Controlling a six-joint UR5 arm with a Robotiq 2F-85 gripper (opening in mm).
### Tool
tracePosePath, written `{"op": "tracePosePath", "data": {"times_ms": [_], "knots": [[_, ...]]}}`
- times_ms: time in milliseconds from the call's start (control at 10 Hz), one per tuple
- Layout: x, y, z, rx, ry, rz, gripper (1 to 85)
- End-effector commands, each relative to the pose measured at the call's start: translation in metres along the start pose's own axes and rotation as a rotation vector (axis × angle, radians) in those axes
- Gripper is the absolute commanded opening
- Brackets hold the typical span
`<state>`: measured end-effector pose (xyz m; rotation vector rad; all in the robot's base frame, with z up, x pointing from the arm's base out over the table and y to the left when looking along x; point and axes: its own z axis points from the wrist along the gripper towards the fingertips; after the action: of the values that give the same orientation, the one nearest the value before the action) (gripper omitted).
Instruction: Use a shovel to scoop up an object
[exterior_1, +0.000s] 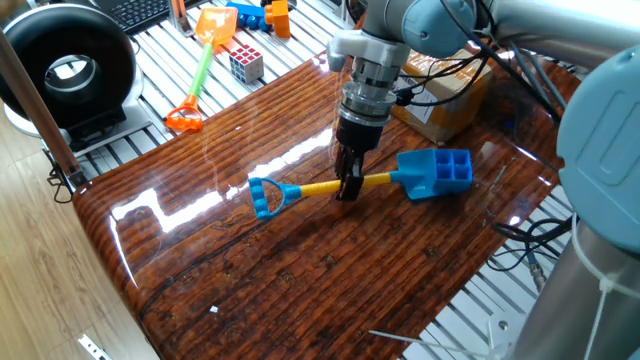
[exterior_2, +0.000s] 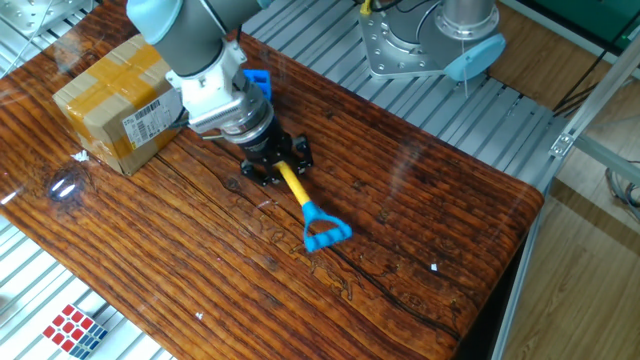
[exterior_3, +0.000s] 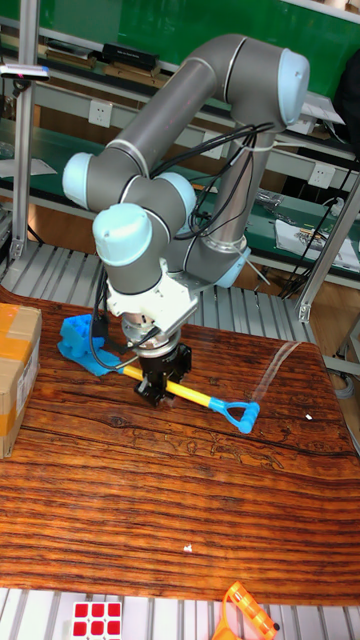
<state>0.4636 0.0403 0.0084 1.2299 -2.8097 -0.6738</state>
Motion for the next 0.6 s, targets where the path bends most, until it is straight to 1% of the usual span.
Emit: {"op": "tracePosePath", "data": {"times_ms": [0, 300, 500], "knots": [[-0.007, -0.002, -0.004, 0.013, -0.009, 0.117, 1.0], [-0.003, -0.012, -0.002, 0.043, 0.010, 0.168, 1.0], [-0.006, -0.012, -0.001, 0.031, 0.003, 0.209, 1.0]]}}
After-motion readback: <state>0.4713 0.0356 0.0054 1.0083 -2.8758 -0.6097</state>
